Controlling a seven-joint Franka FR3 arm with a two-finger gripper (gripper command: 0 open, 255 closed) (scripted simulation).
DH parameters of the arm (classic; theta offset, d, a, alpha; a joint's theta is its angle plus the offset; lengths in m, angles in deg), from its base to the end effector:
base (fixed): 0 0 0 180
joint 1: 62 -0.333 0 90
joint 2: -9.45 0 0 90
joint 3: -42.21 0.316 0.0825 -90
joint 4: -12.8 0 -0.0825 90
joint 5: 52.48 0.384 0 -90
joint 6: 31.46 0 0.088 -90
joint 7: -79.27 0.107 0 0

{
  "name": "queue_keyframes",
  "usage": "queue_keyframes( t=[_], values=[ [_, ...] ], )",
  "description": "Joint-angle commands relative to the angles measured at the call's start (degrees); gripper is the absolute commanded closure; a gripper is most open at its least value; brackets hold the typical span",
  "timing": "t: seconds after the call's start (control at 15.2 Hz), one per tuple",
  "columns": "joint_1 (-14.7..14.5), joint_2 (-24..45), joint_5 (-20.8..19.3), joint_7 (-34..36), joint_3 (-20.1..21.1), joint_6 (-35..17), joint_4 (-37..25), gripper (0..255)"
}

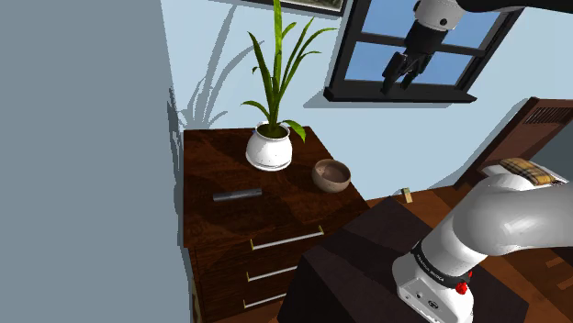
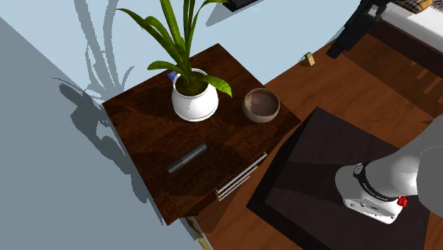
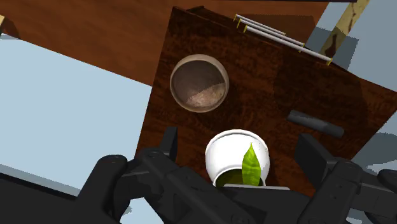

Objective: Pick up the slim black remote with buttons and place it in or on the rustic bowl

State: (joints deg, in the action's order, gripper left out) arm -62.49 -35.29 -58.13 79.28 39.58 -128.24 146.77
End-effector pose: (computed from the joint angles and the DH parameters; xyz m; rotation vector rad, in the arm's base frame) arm 0.3199 -0.0261 0.6085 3.0671 -0.0324 0.2003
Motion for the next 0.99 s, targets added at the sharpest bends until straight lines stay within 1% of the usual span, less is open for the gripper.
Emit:
queue_keyframes(
  t=[0.0,0.46,0.92],
  values=[
    [0.00,0.00,0.00,0.00,0.00,0.00,0.00,0],
    [-3.65,10.32,0.05,-5.44,-0.40,-12.33,2.42,0],
    [-7.04,22.57,0.43,-10.95,-0.23,-23.53,1.86,0]
  ],
)
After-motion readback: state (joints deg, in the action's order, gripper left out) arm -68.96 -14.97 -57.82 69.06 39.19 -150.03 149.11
